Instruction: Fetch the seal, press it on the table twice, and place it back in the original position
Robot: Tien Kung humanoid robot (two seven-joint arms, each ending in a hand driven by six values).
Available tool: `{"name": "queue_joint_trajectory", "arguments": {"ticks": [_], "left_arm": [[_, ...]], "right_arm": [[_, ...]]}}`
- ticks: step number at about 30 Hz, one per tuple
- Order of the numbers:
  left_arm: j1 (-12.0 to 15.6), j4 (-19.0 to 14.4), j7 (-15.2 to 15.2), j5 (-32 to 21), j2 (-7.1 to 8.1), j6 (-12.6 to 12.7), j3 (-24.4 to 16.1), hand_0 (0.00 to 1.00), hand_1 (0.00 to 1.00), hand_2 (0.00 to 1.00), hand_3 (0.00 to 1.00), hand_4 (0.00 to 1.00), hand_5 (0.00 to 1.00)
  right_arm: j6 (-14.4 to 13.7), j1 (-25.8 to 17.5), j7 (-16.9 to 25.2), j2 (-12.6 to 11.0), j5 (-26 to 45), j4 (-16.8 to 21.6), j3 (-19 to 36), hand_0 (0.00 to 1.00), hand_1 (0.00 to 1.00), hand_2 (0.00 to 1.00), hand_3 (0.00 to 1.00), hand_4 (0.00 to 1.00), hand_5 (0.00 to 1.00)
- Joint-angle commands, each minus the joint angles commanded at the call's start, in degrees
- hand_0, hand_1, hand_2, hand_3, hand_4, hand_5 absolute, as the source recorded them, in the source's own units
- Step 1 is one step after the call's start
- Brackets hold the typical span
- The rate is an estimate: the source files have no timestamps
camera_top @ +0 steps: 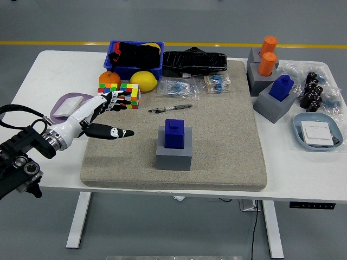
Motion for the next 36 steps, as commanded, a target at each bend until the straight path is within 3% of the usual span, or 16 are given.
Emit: {"name": "queue_joint_trajectory", "arguments": {"ticks": [11, 15, 16, 21, 22, 25, 36], "left_arm": [[-2.92, 0.34, -0.12, -0.59, -2.35, 1.08, 4.41, 0.832, 0.881, 0.895, 0.947, 0.998, 0.176], [-4.02, 0.77, -1.96, -1.3, -4.11, 3.43, 5.97, 0.832, 0.881, 0.895, 0.947, 0.998, 0.176], [-4.22, 0.9, -2.3, -1.44, -4.48, 3.79, 6.15, 0.802, 0.812, 0.854, 0.938, 0.998, 0.099], [-5.52, 1.81, -3.45, -1.71, -6.58, 5.2, 7.19, 0.802, 0.812, 0.854, 0.938, 0.998, 0.099], [-5.75, 2.08, -3.58, -1.77, -7.0, 5.36, 7.45, 0.78, 0.789, 0.818, 0.923, 0.96, 0.002], [-6.19, 2.73, -3.9, -2.05, -7.87, 5.59, 8.3, 0.78, 0.789, 0.818, 0.923, 0.96, 0.002], [-6.9, 3.6, -4.42, -2.27, -9.51, 6.07, 10.13, 0.775, 0.775, 0.802, 0.916, 0.95, 0.002]], "right_arm": [[0.1, -0.07, 0.06, 0.1, 0.15, -0.05, -0.3, 0.783, 0.683, 0.659, 0.612, 0.771, 0.441], [0.09, -0.04, 0.03, 0.21, 0.22, -0.05, -0.35, 0.783, 0.683, 0.659, 0.612, 0.771, 0.441], [0.09, -0.02, 0.03, 0.22, 0.27, -0.05, -0.36, 0.783, 0.682, 0.66, 0.613, 0.771, 0.44], [0.12, 0.01, 0.04, 0.22, 0.36, -0.05, -0.55, 0.783, 0.682, 0.66, 0.613, 0.771, 0.44], [0.14, 0.01, 0.04, 0.22, 0.37, -0.05, -0.61, 0.784, 0.682, 0.66, 0.613, 0.772, 0.442], [0.16, 0.03, 0.03, 0.21, 0.44, -0.05, -0.74, 0.784, 0.682, 0.66, 0.613, 0.772, 0.442], [0.16, 0.15, 0.04, -0.02, 0.51, -0.05, -1.35, 0.783, 0.682, 0.66, 0.614, 0.775, 0.442]]}}
